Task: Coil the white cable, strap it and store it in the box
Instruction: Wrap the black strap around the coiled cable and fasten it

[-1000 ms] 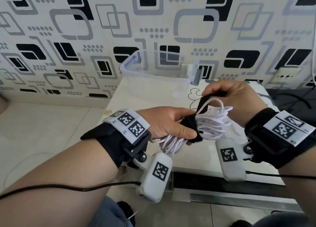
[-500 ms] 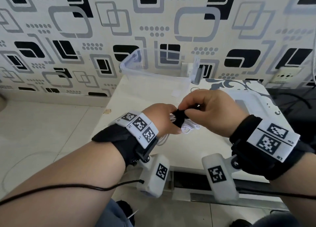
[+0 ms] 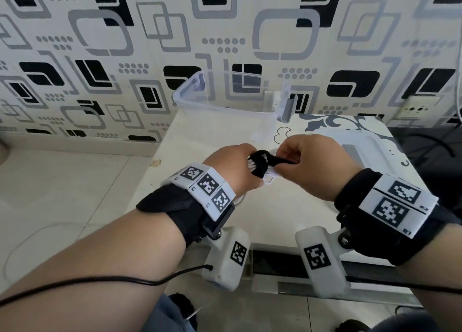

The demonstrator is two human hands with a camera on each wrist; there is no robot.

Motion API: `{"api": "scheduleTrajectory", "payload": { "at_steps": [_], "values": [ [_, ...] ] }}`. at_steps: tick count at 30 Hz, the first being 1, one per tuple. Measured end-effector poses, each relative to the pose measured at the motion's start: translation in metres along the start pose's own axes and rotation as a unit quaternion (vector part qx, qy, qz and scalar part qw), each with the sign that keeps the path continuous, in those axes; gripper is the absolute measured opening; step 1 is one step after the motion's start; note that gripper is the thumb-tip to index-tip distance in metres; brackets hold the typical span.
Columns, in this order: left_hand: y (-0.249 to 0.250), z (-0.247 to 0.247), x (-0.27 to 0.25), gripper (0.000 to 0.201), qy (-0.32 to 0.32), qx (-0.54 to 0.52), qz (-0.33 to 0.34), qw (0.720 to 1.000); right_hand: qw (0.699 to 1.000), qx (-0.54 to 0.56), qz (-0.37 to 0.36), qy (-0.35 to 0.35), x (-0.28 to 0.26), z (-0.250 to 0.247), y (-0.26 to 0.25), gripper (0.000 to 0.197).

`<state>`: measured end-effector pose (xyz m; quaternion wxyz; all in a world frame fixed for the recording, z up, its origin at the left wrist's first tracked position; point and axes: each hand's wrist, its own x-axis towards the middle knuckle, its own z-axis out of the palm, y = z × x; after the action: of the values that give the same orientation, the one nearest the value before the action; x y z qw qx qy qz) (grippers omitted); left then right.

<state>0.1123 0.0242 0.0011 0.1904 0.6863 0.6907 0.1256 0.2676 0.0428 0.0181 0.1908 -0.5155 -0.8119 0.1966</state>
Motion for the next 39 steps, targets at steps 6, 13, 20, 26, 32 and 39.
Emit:
{"api": "scheduleTrajectory", "payload": {
  "at_steps": [6, 13, 20, 26, 32, 39],
  "values": [
    [0.004, 0.004, 0.0, 0.034, -0.086, 0.034, -0.008, 0.996, 0.981, 0.088, -0.022, 0.173, 0.002, -0.003, 0.001, 0.005],
    [-0.002, -0.002, 0.005, 0.032, -0.087, -0.068, -0.017, 0.994, 0.974, 0.085, -0.16, 0.136, -0.005, 0.002, -0.012, 0.005],
    [-0.015, -0.011, 0.003, 0.019, -0.026, -0.519, -0.058, 0.853, 0.969, 0.12, -0.162, 0.141, -0.005, 0.001, -0.009, 0.006],
    [-0.008, -0.01, 0.002, 0.018, -0.041, -0.664, -0.082, 0.742, 0.968, 0.092, -0.168, 0.164, -0.003, 0.007, -0.006, 0.009],
    [-0.003, -0.013, 0.0, 0.02, -0.062, -0.706, -0.09, 0.7, 0.96, 0.074, -0.181, 0.201, -0.003, 0.01, -0.008, 0.01],
    [0.007, -0.01, -0.002, 0.025, -0.045, -0.717, -0.078, 0.691, 0.96, 0.189, -0.087, 0.188, -0.003, 0.013, -0.01, 0.011]
  ]
}}
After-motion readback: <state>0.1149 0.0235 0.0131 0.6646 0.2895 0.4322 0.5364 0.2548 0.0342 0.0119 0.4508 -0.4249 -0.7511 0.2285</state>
